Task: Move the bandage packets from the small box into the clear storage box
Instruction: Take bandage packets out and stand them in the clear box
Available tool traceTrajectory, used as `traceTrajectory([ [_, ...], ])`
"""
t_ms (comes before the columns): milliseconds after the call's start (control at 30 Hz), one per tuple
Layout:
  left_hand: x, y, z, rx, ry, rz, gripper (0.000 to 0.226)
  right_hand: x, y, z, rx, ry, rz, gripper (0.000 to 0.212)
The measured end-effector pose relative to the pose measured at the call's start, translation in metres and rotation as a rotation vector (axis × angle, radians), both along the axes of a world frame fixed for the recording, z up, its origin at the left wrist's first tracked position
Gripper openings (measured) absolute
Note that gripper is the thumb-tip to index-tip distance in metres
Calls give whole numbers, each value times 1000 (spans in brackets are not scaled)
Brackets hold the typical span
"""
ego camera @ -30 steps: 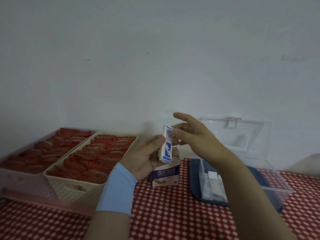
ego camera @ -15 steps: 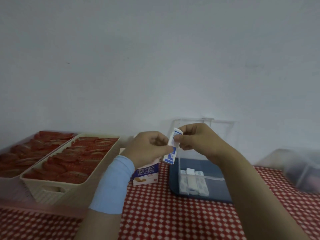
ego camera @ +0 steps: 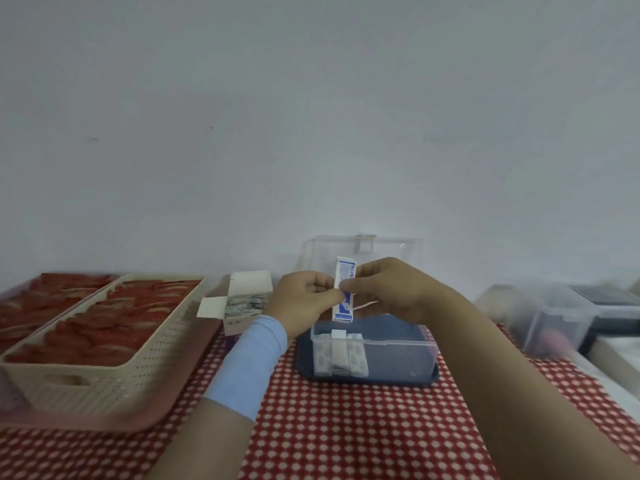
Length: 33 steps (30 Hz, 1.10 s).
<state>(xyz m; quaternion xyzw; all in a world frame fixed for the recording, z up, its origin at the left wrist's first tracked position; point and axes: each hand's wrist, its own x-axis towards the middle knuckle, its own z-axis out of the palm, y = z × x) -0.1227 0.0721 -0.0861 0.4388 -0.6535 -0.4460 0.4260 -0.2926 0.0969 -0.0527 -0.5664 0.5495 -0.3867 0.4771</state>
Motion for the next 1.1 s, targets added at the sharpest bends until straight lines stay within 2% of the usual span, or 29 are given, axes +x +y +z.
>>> traceTrajectory([
  [100, -12, -5, -4, -12, -72, -13, 9, -11, -1, -4, 39, 0, -63, 17],
  [167, -17, -12, -8, -145, -307, 17, 10, -19, -7, -11, 67, 60, -145, 18],
  [267, -19, -17, -13, -293, -669, -74, 21, -25, -18, -27, 174, 287, -241, 21],
  [433, -25, -13, -12, -310, -1142, -340, 38, -19, -28, -42, 347, 731, -151, 28],
  [500, -31, -12, -14, -279, -1286, -396, 40, -15, -31, -45, 423, 808, -115, 22],
  [633, -41, -16, -26, -247, -1363, -458, 33, -12, -40, -51, 557, 915, -70, 20],
  [767, -48, -16, -30, -207, -1379, -454, 29, -16, -53, -65, 716, 785, -146, 20],
  [833, -49, -18, -32, -201, -1368, -445, 28, -14, -57, -66, 701, 834, -130, 24],
  [933, -49, -20, -35, -210, -1379, -437, 29, -13, -56, -61, 549, 1073, -66, 31],
  [1033, -48, -20, -35, -224, -1376, -435, 31, -16, -54, -59, 504, 1093, -30, 28],
  [1100, -48, -21, -35, -229, -1371, -438, 31, -16, -49, -54, 507, 1028, -53, 25],
])
